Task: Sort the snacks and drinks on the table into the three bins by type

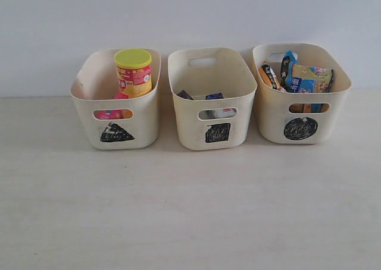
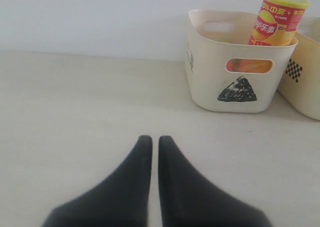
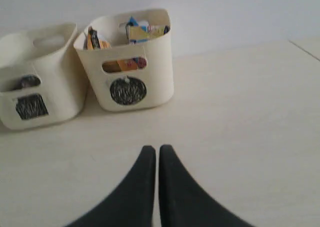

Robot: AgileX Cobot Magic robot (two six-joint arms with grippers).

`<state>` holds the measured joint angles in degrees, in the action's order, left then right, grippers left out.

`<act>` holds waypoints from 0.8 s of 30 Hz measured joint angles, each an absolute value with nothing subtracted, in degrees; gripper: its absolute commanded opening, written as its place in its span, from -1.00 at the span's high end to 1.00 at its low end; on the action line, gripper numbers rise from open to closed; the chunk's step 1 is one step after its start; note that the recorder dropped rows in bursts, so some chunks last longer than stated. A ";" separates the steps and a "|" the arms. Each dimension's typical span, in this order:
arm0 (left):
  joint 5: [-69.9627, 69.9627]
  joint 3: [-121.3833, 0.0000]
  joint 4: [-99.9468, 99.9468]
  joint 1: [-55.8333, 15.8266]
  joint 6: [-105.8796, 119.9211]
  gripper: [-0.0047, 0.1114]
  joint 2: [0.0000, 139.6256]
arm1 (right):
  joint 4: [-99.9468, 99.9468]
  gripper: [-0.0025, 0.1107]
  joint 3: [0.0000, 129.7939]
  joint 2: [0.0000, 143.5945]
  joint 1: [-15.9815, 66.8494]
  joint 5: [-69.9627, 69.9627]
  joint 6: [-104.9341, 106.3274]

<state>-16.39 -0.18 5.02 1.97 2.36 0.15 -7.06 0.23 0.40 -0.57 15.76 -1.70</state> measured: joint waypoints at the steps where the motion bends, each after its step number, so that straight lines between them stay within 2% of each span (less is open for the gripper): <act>1: -16.39 -0.18 5.02 1.97 2.36 0.84 0.15 | -6.44 0.96 0.14 0.40 -0.57 17.31 0.73; 8: -16.49 -0.18 5.02 1.97 2.36 0.84 0.15 | -4.66 0.96 -0.01 0.40 -0.57 18.83 11.15; 24: -16.49 -0.18 5.02 1.97 2.36 0.84 0.15 | -8.57 0.96 -0.01 0.38 -0.57 19.79 6.84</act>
